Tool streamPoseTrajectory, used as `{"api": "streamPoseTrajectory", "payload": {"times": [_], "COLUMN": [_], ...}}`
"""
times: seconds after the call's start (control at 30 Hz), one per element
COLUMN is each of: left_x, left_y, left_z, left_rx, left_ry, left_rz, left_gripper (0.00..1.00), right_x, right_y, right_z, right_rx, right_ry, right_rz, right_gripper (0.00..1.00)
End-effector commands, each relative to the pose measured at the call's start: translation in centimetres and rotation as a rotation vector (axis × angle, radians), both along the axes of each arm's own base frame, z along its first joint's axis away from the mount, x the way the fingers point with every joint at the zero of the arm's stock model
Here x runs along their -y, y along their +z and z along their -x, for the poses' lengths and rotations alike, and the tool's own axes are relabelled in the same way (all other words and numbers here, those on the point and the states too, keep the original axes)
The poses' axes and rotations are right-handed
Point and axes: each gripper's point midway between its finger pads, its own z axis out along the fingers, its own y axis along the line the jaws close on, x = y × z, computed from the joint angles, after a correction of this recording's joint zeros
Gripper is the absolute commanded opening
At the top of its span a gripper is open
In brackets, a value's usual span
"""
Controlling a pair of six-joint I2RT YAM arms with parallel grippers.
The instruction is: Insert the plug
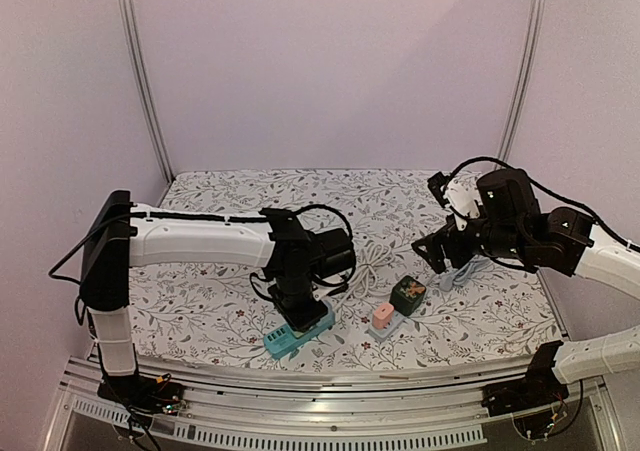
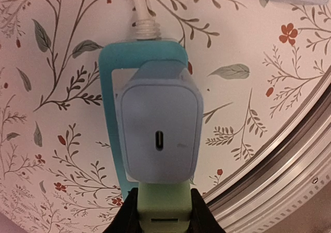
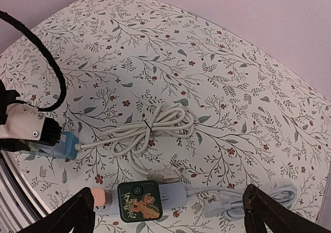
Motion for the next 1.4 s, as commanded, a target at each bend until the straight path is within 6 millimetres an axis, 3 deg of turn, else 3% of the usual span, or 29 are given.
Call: {"api": "streamPoseTrajectory", "payload": {"times": [0.0,0.13,0.3,0.43,0.67,1.0,1.2,1.37], "left_x": [-0.7,-0.6,-0.4,-0.5,-0.5,-2.8,-6.9,-10.9], "left_y": [-4.1,-3.7,-1.3,1.0,4.4,10.5,14.1,15.6], "left_z": [0.2,-0.2,-0.8,-1.3,-1.7,-4.9,-8.2,-9.9], "left_rx": [-0.041,-0.023,0.038,0.088,0.154,0.4,0.607,0.698], "left_ry": [-0.015,-0.015,-0.011,-0.011,0.0,0.109,0.269,0.403], "left_rz": [-0.048,-0.046,-0.002,0.039,0.134,0.273,0.354,0.438], "left_gripper": [0.0,0.1,0.5,0.75,0.98,0.99,0.97,0.96], "right_x": [0.2,0.2,0.1,0.1,0.0,-0.2,-0.3,-0.5], "right_y": [-0.1,0.1,0.1,0.4,0.6,0.4,0.3,0.3], "right_z": [-0.2,-0.2,-0.2,-0.2,-0.3,-0.6,-0.6,-0.8], "right_rx": [-0.005,-0.004,-0.009,-0.006,-0.002,-0.008,-0.009,-0.002], "right_ry": [-0.004,-0.004,-0.003,-0.003,-0.002,-0.004,-0.005,-0.002], "right_rz": [0.015,0.013,0.015,0.013,0.012,0.019,0.019,0.01], "right_gripper": [0.99,0.99,0.99,0.99,0.99,0.99,0.99,0.99]}}
